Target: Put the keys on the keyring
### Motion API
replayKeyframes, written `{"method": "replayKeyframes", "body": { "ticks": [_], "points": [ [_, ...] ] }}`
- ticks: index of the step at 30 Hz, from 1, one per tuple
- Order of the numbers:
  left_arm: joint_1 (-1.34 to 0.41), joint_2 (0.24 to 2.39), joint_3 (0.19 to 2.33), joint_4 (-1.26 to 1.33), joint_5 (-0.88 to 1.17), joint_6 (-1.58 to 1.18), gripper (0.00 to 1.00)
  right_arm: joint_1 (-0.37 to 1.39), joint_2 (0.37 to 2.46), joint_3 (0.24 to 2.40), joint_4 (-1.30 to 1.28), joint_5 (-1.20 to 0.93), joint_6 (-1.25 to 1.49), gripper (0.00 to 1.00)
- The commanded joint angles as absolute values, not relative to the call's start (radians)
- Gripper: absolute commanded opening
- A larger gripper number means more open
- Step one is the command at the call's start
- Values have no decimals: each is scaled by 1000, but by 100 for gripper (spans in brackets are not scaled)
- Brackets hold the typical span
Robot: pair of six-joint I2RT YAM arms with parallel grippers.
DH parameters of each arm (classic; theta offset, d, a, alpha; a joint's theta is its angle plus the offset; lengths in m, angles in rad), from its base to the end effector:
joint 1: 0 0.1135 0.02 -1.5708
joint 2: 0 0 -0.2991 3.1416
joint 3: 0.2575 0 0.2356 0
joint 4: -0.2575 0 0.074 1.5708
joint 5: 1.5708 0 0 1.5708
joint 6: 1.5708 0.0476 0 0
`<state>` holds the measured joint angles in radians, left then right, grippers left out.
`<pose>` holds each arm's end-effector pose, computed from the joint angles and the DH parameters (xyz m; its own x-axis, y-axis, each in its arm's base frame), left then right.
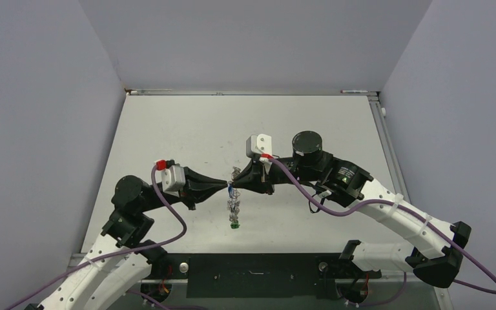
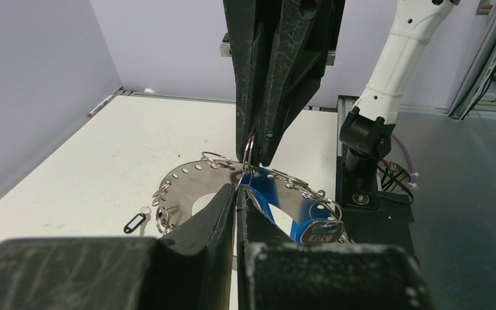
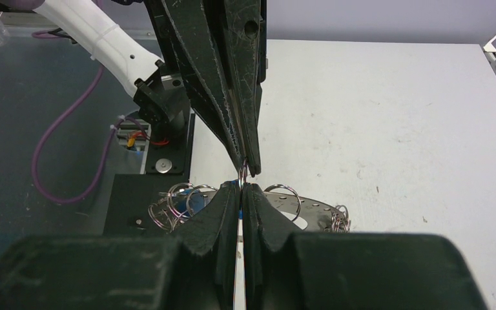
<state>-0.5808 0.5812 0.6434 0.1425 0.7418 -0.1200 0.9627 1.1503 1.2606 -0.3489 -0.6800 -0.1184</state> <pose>0.0664 -0.0820 0.3739 0.0541 -0.1411 -0.9885 0.9710 0.2382 0.0191 0.1043 0.2023 0.4450 -0.0175 -0.1859 -0.9824 -0.9963 -0.0797 0.0328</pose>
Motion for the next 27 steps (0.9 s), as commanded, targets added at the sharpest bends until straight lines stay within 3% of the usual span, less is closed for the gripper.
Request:
{"method": "replayKeyframes", "body": {
  "ticks": [1,8,10,13,15,27],
  "points": [
    [-578,585,619,168,750,-143,0,960,1135,1318,-164,-703,-112,5],
    [-580,589,586,198,750,-150,2,960,1142,1317,-103,-724,-90,5],
    [-581,587,579,198,754,-144,12,959,1147,1316,-95,-727,-88,5],
    [-581,559,580,184,730,-120,41,960,1147,1307,-95,-727,-82,5],
    [-580,521,572,196,695,-114,48,960,1144,1301,-101,-726,-80,5],
    [-578,431,612,197,667,-114,44,959,1120,1266,-130,-718,-67,5]
  ]
}}
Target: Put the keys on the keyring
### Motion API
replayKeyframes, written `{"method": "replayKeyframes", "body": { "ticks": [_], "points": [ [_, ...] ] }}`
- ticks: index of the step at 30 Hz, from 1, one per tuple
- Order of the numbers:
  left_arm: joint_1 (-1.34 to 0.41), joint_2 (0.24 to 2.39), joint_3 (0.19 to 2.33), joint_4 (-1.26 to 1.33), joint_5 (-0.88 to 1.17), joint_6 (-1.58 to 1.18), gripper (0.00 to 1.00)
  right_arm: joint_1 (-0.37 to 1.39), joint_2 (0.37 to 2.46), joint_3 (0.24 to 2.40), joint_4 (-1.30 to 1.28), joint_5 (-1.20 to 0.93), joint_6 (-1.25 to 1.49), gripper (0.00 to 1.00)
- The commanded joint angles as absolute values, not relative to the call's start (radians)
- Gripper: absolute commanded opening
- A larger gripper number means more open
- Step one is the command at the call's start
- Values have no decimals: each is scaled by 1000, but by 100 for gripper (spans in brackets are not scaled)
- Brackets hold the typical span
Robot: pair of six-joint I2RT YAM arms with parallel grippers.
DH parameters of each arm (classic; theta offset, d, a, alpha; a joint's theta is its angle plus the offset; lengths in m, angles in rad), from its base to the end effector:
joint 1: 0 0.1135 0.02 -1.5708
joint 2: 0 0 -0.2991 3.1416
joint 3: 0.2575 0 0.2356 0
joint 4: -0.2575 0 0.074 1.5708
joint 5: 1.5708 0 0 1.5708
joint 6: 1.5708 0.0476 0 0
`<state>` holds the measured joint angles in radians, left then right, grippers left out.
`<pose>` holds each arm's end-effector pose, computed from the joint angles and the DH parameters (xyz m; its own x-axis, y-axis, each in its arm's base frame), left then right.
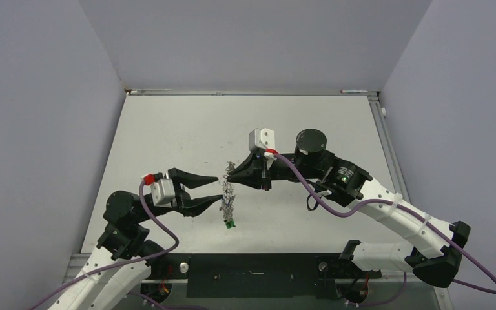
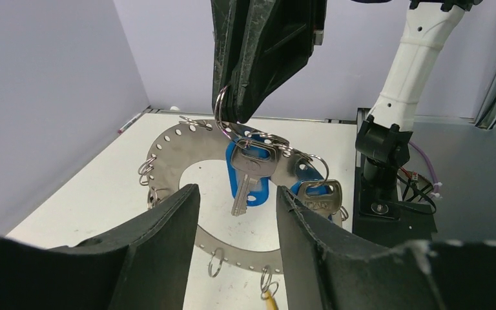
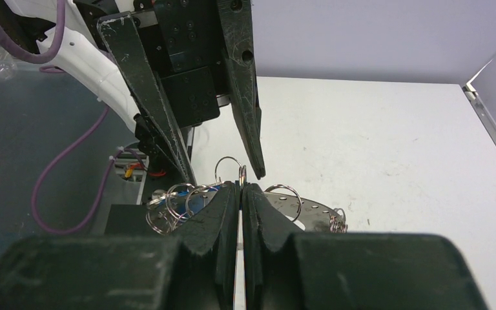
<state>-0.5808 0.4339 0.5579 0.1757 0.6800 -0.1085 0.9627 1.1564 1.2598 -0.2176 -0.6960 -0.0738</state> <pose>0.0449 -0.0653 0.3597 0.1448 -0.1957 -0.9699 0.9502 0.3010 0.0811 0.1062 0.2060 0.4579 0.0083 -0.0870 -0.9962 -0.9958 -0.0910 -0.0004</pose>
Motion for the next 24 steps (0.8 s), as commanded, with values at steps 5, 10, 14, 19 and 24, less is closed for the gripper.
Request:
{"method": "replayKeyframes", "body": {
  "ticks": [5,10,14,19,24],
  "points": [
    [-579,444,623,253,663,-169,37,961,1122,1261,-133,-731,-64,5],
    [-578,460,650,250,631,-189,34,961,1117,1261,-136,-740,-64,5],
    [-578,462,660,291,632,-223,34,961,1117,1262,-147,-743,-67,5],
    [-579,491,665,325,659,-268,32,962,1115,1264,-153,-739,-72,5],
    [-580,525,642,383,676,-300,29,963,1117,1267,-154,-749,-74,5]
  ]
}}
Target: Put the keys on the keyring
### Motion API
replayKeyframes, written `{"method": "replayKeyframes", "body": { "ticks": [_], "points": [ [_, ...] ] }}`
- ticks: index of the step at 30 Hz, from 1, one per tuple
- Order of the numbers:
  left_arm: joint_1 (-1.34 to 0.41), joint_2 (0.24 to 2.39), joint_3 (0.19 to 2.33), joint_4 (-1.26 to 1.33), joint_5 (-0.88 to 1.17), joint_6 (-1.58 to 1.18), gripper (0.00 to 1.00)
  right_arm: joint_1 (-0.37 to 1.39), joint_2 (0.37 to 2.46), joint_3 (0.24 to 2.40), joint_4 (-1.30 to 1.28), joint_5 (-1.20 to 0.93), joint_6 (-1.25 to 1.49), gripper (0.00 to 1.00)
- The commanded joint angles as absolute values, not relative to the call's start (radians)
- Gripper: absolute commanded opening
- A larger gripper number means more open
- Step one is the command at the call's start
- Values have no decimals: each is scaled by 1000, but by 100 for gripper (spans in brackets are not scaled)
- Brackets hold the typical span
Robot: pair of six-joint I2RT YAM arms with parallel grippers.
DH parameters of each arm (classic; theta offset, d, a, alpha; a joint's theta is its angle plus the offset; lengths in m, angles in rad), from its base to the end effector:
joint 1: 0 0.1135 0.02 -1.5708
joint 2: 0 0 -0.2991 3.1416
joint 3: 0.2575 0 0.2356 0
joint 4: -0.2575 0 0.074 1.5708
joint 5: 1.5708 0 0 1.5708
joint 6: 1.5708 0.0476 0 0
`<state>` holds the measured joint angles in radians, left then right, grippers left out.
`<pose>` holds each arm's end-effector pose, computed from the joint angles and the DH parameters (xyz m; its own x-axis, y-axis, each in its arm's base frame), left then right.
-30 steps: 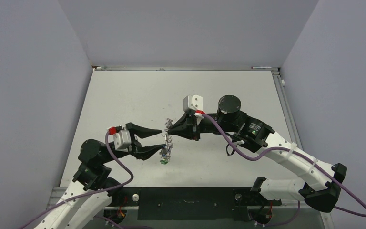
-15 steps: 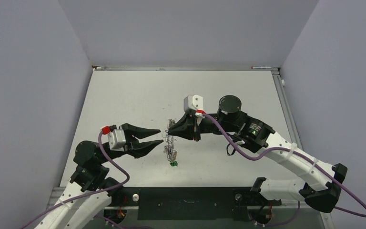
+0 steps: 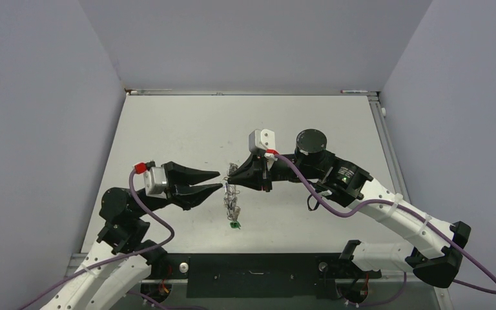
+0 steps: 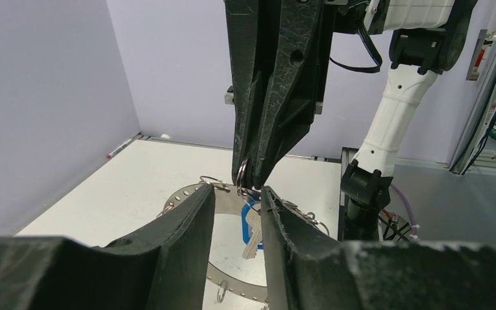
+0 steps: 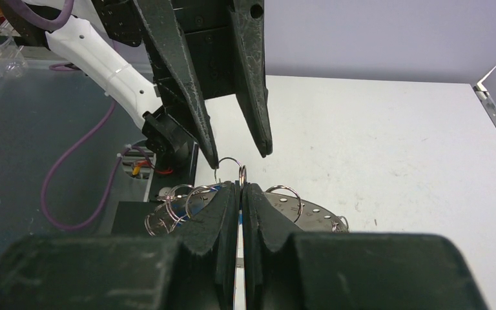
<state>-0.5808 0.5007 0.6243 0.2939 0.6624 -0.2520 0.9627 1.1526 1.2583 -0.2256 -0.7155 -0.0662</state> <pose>0.0494 -0.0674 0.3899 0.1032 -0.3029 -0.9474 0.9587 0.2842 0.0136 0.1046 0.2049 0.4574 -0.0026 -0.0911 -0.9958 -0.9939 -0.1096 0.0126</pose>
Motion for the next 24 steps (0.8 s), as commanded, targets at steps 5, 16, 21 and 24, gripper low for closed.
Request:
{"method": "replayKeyframes", "body": {
  "ticks": [5,16,21,24],
  "points": [
    [-580,553,637,413,675,-313,23,963,1117,1268,-158,-750,-77,5],
    [-580,598,623,426,712,-325,22,963,1115,1271,-153,-753,-77,5],
    [-580,593,607,434,715,-337,22,963,1116,1274,-149,-761,-76,5],
    [-579,592,594,453,727,-337,20,963,1118,1273,-150,-762,-76,5]
  ]
}}
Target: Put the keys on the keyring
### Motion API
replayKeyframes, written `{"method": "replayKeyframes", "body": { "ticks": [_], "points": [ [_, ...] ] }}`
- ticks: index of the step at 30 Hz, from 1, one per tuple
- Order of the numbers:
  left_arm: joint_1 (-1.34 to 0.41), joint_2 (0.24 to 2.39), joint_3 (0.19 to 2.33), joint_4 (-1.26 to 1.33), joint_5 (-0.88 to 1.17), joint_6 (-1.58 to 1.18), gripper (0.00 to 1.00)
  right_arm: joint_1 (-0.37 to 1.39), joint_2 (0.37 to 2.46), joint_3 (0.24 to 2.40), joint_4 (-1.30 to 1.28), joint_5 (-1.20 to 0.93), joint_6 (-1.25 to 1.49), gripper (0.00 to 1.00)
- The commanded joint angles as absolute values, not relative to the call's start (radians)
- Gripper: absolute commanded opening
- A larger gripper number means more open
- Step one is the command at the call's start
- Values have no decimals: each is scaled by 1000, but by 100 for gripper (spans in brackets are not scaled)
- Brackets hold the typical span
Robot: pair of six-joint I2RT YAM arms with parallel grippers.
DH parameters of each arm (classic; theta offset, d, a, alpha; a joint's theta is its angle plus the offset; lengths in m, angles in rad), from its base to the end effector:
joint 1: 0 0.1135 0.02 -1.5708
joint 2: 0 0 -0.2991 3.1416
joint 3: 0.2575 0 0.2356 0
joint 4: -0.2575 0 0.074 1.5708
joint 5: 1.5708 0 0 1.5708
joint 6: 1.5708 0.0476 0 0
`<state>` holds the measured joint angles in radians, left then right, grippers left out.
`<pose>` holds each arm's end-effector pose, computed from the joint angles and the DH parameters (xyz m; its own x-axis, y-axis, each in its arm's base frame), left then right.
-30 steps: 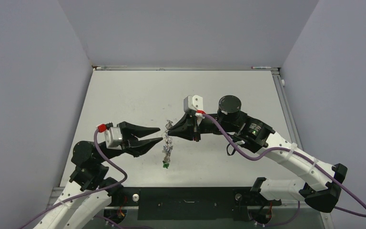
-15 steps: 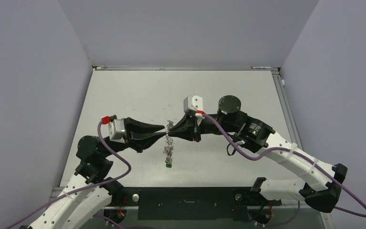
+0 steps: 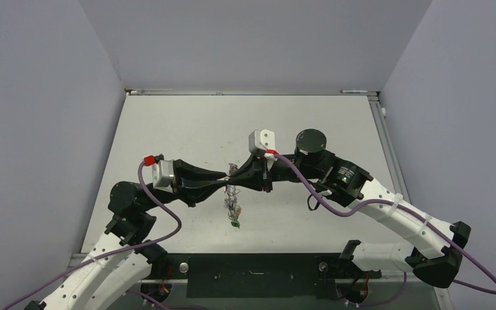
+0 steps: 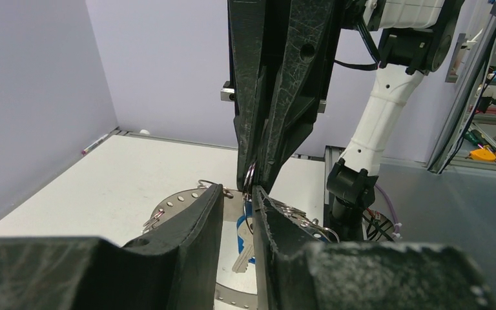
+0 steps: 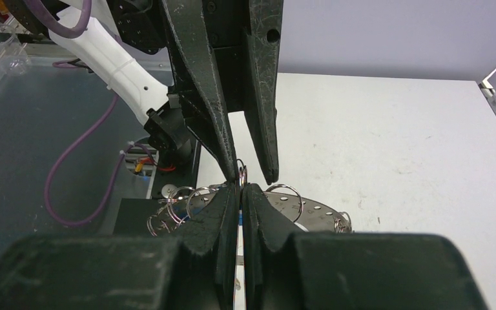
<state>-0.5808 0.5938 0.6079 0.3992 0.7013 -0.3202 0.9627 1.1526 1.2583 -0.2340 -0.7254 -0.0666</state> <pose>0.0669 -0.0806 0.3884 0.0313 -0.3082 -0.9508 0.9725 0.2292 -0.0423 0.1040 0.2047 0.4565 -0.0071 -0.0973 -0.9952 -0.9927 -0.1193 0.0187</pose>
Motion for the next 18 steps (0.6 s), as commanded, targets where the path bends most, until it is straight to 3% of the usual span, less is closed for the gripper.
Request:
{"method": "replayKeyframes", "body": {
  "ticks": [1,13,18],
  "points": [
    [-580,595,592,460,735,-336,18,963,1119,1273,-149,-764,-76,5],
    [-580,601,542,605,851,-337,14,961,1128,1276,-150,-854,-68,5],
    [-580,600,536,616,854,-333,4,961,1136,1277,-150,-877,-67,5]
  ]
}}
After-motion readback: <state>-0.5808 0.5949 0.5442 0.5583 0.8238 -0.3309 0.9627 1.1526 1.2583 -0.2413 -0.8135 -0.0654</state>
